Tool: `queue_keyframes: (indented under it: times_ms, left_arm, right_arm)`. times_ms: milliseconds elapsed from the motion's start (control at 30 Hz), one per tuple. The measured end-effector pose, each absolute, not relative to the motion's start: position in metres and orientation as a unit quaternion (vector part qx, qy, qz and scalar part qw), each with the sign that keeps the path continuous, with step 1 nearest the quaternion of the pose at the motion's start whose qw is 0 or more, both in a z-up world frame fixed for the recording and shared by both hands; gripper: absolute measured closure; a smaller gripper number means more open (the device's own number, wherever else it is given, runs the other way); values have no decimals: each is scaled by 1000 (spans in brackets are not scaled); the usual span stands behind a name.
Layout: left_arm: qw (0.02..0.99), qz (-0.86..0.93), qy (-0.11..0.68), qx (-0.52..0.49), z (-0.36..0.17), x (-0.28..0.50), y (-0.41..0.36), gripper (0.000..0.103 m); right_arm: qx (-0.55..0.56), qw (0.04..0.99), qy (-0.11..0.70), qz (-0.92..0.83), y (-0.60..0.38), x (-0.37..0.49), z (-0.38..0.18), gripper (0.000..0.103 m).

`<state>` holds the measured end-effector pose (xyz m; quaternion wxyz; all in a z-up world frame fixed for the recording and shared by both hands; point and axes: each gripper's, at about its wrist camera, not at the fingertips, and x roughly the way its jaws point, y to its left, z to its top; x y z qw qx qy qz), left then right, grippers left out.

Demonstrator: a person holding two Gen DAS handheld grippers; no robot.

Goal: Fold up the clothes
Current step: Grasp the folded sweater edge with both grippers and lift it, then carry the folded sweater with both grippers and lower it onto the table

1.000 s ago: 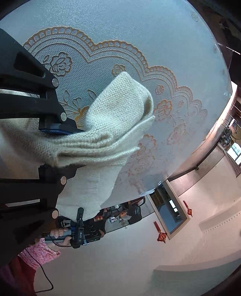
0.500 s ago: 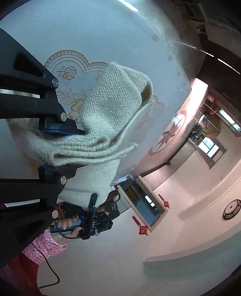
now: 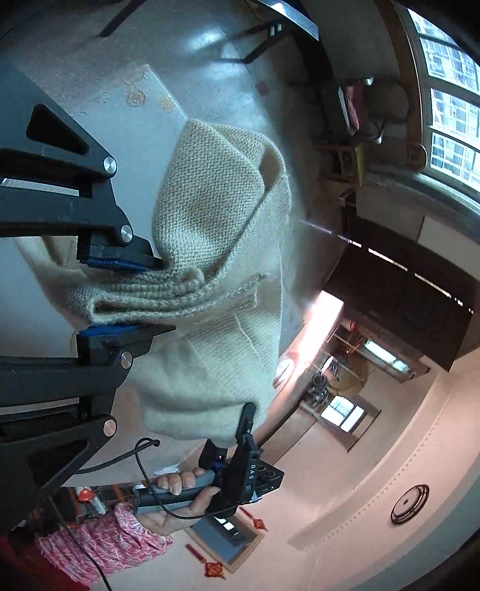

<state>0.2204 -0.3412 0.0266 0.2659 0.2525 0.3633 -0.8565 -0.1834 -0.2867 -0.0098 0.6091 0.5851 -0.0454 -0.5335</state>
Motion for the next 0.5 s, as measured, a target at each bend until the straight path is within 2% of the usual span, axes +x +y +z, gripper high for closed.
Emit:
queue_keyframes:
  times_ms: [200,367,500]
  left_arm:
    - [309,-809,410,287,-44,249,-360,79]
    - [338,-774,430,318,-97,274,-379,79]
    - [353,-763,415,346,-115,275,-382,79]
  right_arm:
    - [620,587,2,-521,-377,-157,-47,84]
    - [637,551,32,-537,-416,-147,-86,84]
    - [628,525,78,-569,-434,-152,-98,83]
